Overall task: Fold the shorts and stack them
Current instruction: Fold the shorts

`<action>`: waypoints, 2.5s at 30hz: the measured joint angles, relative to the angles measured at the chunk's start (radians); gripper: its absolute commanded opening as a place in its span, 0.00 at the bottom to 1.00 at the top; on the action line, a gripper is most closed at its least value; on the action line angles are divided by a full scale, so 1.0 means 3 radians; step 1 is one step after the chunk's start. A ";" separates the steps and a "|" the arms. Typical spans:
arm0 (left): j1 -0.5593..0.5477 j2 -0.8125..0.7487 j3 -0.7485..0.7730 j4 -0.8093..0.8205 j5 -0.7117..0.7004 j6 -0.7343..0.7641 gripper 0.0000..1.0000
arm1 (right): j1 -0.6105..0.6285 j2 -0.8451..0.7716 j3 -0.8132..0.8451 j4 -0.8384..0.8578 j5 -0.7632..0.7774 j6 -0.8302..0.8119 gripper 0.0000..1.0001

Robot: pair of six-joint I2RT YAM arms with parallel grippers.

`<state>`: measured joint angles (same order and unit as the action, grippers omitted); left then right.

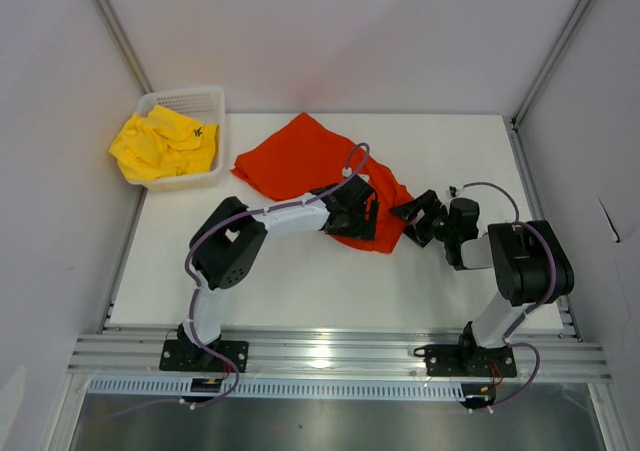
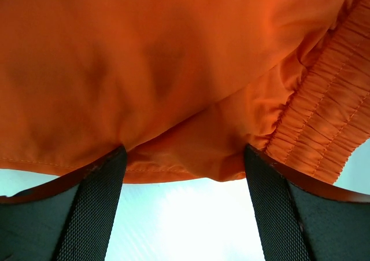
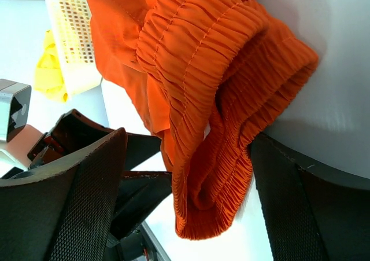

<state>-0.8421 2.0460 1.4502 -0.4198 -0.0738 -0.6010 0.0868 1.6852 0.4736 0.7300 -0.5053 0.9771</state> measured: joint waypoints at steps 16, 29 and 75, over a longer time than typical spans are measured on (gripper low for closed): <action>0.0000 0.0003 -0.0042 0.0064 -0.0009 0.0029 0.81 | 0.0120 0.0575 -0.0294 0.1361 0.0122 0.0505 0.67; 0.0003 -0.0089 -0.0294 0.0479 0.0027 0.0024 0.76 | 0.0120 0.0804 -0.0262 0.1542 0.0108 0.0558 0.03; 0.1253 -0.1104 -0.1644 0.1204 0.0350 -0.0139 0.80 | -0.0478 -0.0437 0.2675 -0.5315 0.0657 -0.2026 0.00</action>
<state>-0.4664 1.7149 0.9569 -0.0586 0.0311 -0.6426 -0.0566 1.5539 1.2762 -0.8646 -0.3080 0.3695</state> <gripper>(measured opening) 0.801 0.047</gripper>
